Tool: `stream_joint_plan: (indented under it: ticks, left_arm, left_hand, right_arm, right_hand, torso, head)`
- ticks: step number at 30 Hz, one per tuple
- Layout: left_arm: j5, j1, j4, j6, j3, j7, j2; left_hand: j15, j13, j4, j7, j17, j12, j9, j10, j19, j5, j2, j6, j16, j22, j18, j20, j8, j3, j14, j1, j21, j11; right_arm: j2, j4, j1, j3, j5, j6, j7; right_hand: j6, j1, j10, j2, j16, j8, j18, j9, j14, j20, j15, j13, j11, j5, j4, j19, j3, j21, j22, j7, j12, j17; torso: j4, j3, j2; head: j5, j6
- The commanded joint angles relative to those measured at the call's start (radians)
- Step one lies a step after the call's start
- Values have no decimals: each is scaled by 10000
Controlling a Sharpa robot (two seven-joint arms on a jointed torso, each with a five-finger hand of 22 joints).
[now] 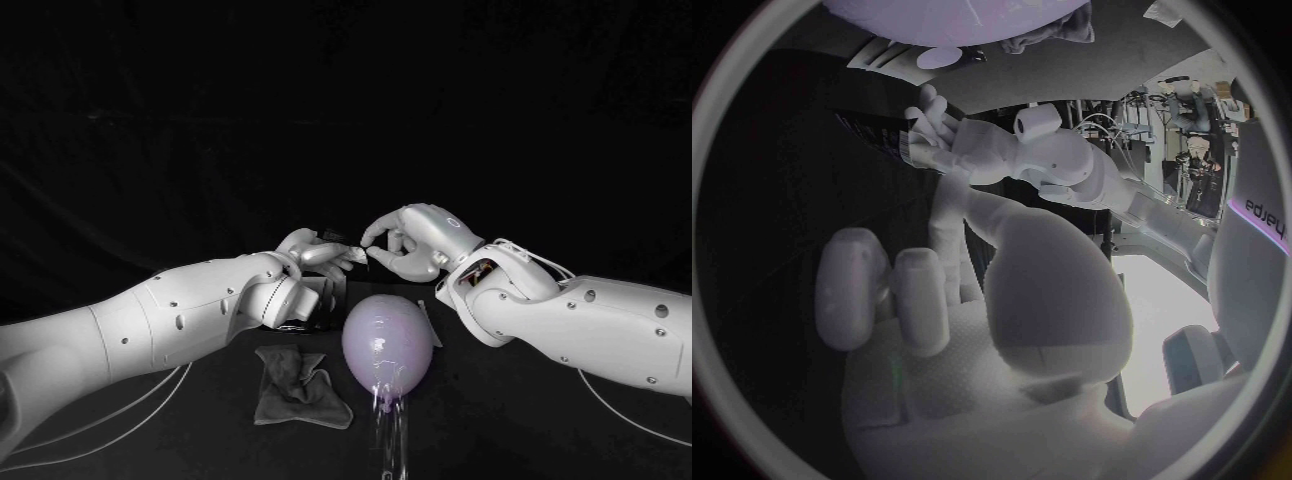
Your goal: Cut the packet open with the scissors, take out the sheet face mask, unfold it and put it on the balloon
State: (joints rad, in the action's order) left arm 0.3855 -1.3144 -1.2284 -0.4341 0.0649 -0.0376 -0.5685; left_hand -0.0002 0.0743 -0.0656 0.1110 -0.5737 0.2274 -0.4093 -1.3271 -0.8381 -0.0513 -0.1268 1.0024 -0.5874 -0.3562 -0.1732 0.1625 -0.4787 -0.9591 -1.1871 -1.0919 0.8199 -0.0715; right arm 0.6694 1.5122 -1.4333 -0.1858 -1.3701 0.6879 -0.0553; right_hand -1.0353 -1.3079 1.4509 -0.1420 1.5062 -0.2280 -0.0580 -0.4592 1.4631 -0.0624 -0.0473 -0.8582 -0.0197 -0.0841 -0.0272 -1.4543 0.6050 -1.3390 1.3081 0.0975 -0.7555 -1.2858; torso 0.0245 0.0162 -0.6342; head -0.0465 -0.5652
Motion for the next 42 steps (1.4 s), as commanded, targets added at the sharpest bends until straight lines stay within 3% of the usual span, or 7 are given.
stream_joint_plan:
  ticks: [1, 2, 7, 13, 20, 36, 42]
  left_arm:
    - [74, -35, 81, 251, -8, -227, 66]
    - [73, -36, 105, 259, -8, -242, 79]
    - [71, -40, 186, 316, -6, -308, 140]
    - [70, -43, 195, 365, -6, -352, 185]
    - [75, -45, 166, 409, -6, -366, 198]
    - [88, -46, 7, 477, -7, -390, 160]
    - [108, -46, -108, 488, -7, -381, 143]
  left_hand:
    - [2, 8, 155, -7, -15, -51, -15, -318, -53, -73, 9, 92, -45, -18, -101, -35, -61, -71, -90, 94, 62, 236]
    - [-3, 7, 191, -13, -22, -57, -15, -335, -56, -100, 10, 103, -44, -24, -101, -43, -66, -98, -105, 128, 77, 244]
    - [-26, 7, 345, -35, -56, -84, -16, -421, -71, -281, 9, 156, -33, -56, -97, -76, -90, -206, -167, 337, 156, 265]
    - [-31, 7, 382, -40, -66, -92, -16, -440, -74, -326, 11, 168, -30, -65, -97, -84, -97, -226, -182, 394, 177, 270]
    - [-35, 6, 415, -43, -74, -101, -16, -454, -74, -372, 16, 174, -26, -73, -96, -90, -100, -246, -193, 436, 194, 274]
    - [-38, 5, 446, -46, -80, -109, -16, -462, -74, -411, 22, 178, -21, -79, -96, -96, -102, -260, -199, 465, 210, 277]
    - [-38, 5, 451, -46, -81, -111, -15, -463, -75, -414, 26, 178, -20, -81, -97, -97, -102, -263, -199, 466, 213, 277]
  right_arm:
    - [107, 242, -14, 20, -745, 203, -592]
    - [115, 273, -16, 22, -928, 49, -493]
    - [-80, 234, -21, 27, -2122, -1078, 456]
    - [-469, -26, -14, 28, -3219, -1803, 1794]
    - [-874, -399, 11, 22, -3827, -2463, 2909]
    - [-1193, -858, 56, 16, -4088, -2398, 3877]
    - [-1344, -1047, 73, 15, -4027, -2394, 4016]
  right_hand:
    - [-143, -19, 370, 362, 588, 18, 184, 46, 1033, 29, 70, -4703, -59, -162, -336, -320, 309, -492, 2106, 64, -5611, -2641]
    - [-224, 131, 491, 486, 646, 1, 178, 34, 1077, 43, 159, -5528, -169, -374, -413, -336, 448, -556, 2118, 81, -6466, -2850]
    - [-165, 298, 1090, 680, 646, 23, 272, -10, 1077, -94, 152, -6942, -115, -344, -653, -502, 684, -953, 2222, 136, -7951, -2850]
    - [-102, 452, 1199, 878, 646, 72, 335, -11, 1077, -116, 179, -7126, -142, -12, -630, -641, 809, -1254, 2305, 172, -8153, -2850]
    - [-36, 586, 1199, 923, 646, 122, 349, 4, 1077, -139, 201, -7126, -166, 120, -577, -670, 830, -1321, 2323, 195, -8153, -2850]
    - [110, 771, 1199, 935, 646, 214, 339, 34, 1077, -168, 231, -7126, -200, 329, -465, -645, 747, -1287, 2309, 227, -8153, -2850]
    - [317, 873, 1177, 873, 646, 342, 314, 87, 1077, -187, 258, -7095, -236, 343, -401, -584, 664, -1177, 2274, 274, -8117, -2850]
  torso:
    - [4, -2, -4]
    - [0, -1, -2]
    - [17, 16, -7]
    - [39, 31, -19]
    - [36, 35, -7]
    - [-7, 13, 2]
    - [8, 14, 0]
  head:
    - [-27, -19]
    - [-39, -25]
    - [-41, -37]
    - [-3, -62]
    - [-15, -121]
    - [2, -161]
    - [46, -160]
